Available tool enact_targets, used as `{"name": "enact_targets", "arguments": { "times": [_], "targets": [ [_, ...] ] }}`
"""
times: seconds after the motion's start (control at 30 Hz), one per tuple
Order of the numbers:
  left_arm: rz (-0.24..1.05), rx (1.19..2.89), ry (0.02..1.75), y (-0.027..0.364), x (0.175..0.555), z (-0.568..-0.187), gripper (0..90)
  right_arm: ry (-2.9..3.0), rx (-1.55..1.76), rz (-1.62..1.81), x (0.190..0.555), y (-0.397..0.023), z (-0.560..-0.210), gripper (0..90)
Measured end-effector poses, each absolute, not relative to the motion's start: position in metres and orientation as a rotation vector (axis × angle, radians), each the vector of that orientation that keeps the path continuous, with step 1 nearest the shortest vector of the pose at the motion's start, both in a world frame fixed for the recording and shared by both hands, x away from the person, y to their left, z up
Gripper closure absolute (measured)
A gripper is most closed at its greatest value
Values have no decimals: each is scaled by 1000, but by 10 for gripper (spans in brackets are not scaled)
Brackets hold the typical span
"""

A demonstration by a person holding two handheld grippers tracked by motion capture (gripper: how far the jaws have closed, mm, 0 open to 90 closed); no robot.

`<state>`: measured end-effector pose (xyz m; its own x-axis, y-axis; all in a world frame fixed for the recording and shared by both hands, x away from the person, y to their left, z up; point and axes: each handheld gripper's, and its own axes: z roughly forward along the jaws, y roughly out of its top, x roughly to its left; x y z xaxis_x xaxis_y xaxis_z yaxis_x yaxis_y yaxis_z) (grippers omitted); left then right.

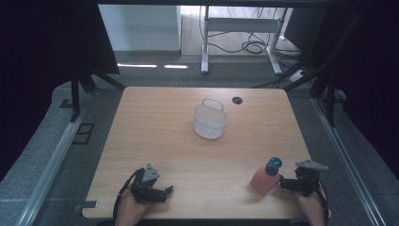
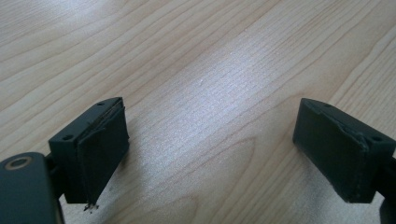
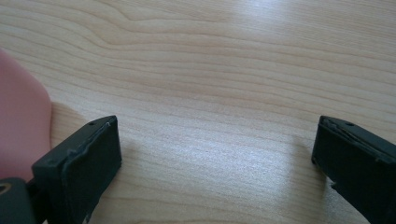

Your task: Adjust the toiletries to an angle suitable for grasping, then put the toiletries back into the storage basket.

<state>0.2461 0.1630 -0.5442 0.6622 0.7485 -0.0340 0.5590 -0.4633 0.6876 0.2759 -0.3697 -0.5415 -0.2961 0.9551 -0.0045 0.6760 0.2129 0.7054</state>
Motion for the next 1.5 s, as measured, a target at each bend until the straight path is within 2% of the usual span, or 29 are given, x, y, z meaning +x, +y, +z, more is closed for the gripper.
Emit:
{"name": "enact_targets", "arguments": {
  "times": [0.77,1.5],
  "targets": [
    [366,2185,1027,160,250,-544,99,2077,1482,866,274,-371,-541,19],
    [366,2185,1027,160,250,-544,100,2086,1469,920,255,-385,-533,71]
  ]
}}
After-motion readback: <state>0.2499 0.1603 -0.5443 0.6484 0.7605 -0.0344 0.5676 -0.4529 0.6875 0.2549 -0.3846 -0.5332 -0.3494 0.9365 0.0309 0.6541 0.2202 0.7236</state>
